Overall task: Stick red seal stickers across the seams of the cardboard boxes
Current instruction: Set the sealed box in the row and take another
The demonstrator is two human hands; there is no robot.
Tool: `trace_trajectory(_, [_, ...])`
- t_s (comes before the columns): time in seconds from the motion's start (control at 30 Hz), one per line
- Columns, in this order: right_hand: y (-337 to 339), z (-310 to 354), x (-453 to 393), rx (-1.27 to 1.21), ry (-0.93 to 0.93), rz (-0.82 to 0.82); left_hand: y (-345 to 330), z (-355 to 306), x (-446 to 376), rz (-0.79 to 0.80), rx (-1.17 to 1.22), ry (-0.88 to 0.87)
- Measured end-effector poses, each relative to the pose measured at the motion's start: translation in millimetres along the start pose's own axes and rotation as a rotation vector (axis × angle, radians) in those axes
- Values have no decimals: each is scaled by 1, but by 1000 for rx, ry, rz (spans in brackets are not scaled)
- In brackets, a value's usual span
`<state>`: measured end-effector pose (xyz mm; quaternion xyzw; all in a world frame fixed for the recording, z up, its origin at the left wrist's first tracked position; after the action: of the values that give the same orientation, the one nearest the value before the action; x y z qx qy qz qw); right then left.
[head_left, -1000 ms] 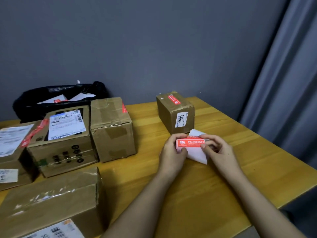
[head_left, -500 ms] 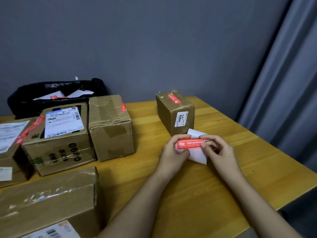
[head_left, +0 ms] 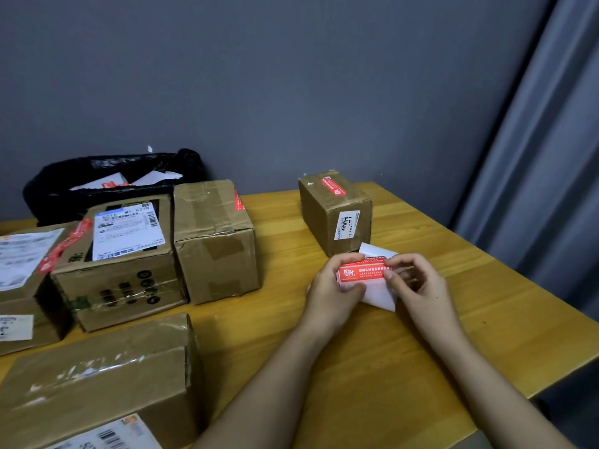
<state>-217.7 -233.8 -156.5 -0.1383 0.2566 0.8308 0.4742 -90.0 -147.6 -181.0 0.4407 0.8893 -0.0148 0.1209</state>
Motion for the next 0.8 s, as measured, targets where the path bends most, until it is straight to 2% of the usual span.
trace_trajectory(0.2, [3,4,1,306,174,-103,-2,-1,2,-30,-42,0])
trace_trajectory(0.33, [-1,12,5,456,288,-105,0,-3,3,-64,-69,-14])
trace_trajectory(0.57, [-8,14,9,179,219,-91,1,-8,6,-78,-186,-65])
trace_trajectory(0.8, [-6,17,13,104,230,-165,-1,-11,8,-85,-315,-75])
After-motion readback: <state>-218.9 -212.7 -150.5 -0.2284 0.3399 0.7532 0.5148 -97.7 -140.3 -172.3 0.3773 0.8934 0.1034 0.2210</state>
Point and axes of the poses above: each hand's wrist, its own x-axis away from the middle knuckle, its own y-axis out of the back of the hand, z = x × y, the point moved 3 cm from there along -x, towards the middle knuckle, and after that the axes turned 2 degrees about -y, right-handed, at the moved point
